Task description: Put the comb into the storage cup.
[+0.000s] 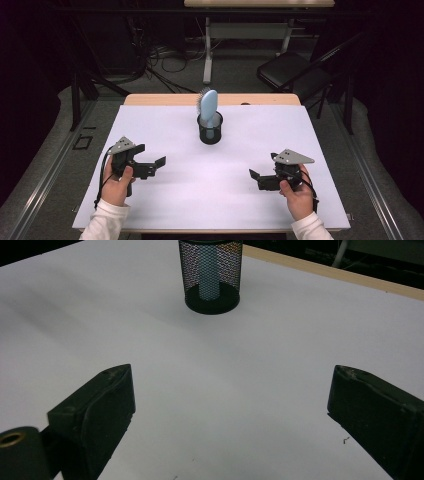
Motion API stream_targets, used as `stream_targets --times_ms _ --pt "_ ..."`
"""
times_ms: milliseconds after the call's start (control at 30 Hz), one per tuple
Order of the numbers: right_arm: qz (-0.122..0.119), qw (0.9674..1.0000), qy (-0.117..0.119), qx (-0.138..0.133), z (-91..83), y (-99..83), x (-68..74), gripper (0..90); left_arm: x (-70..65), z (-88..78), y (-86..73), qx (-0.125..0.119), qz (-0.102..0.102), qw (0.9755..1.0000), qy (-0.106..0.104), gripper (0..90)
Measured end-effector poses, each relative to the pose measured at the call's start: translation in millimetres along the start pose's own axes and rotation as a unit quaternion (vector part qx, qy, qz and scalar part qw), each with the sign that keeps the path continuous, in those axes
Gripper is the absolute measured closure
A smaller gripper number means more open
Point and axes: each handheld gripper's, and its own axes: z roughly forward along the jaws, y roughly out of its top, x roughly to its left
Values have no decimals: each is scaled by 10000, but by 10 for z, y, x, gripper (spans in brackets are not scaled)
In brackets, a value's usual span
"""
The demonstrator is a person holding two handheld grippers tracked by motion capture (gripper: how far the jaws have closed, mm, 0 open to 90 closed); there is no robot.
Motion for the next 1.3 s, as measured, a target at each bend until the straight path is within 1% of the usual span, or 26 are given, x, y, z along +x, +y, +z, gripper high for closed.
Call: stream_targets --times_ms 133,200,333,533,667,767,1067,1300 --pt "-3 10000 -34 19 16 -32 -20 45 17 15 -41 12 -2 10000 23 7" --pt "40 10000 -43 44 25 -53 -23 45 22 22 -60 -1 -11 10000 37 7" --pt "26 9999 -64 73 39 -79 -33 45 40 43 -99 2 -7 10000 46 7" --pt "31 10000 -75 51 55 -105 -44 45 57 49 -131 -29 13 10000 46 7" --pt "56 9999 -74 66 71 -132 -43 44 74 60 -160 -47 -25 10000 31 7" --pt "44 9999 -79 86 81 -146 -40 44 84 68 -181 -51 -18 10000 28 7" --pt "74 9999 -84 83 87 -164 -45 44 115 78 -223 -45 -72 9999 59 7" --pt "113 9999 -108 75 83 -169 -53 44 129 69 -222 -64 -95 9999 77 7"
